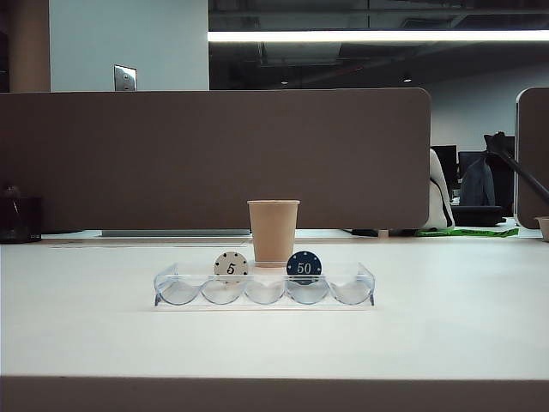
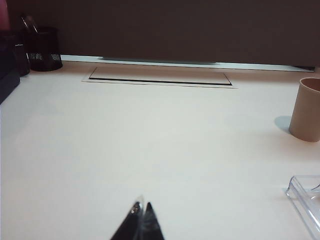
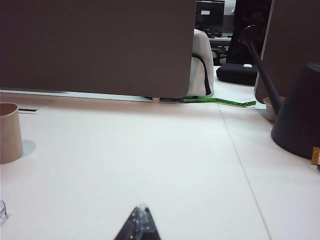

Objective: Pick up the chip with the greater value and put it into the paper cup.

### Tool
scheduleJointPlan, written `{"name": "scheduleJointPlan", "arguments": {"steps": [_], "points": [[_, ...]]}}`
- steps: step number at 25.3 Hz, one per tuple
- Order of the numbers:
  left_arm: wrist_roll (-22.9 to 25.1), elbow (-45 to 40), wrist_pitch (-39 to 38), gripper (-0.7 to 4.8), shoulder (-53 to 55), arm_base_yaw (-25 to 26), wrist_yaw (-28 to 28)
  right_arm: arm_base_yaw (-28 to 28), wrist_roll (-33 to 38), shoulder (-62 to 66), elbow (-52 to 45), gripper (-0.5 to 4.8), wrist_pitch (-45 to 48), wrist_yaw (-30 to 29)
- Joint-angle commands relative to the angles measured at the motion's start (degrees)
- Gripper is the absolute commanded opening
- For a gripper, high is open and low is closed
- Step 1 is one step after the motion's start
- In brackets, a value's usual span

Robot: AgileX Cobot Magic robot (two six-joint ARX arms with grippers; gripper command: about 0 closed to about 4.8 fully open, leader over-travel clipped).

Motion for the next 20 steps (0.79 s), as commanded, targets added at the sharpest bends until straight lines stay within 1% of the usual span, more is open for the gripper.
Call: {"name": "scheduleJointPlan", "arguments": {"steps": [1,12,20], "points": [[0.1,0.2,0.7,-0.05,0.0,0.0,0.2,0.0,-0.2,0.0,-0.1,-0.06,0.8,-0.1],[0.0,0.2,0.9,-0.05,0.0,0.0,0.3,0.0,-0.2,0.0,-0.1,-0.05,0.8,0.0],[0.0,0.3,4.7,-0.06,0.0,0.0,0.3,0.0,-0.2,0.0,-0.1,-0.06,0.8,0.0]]}}
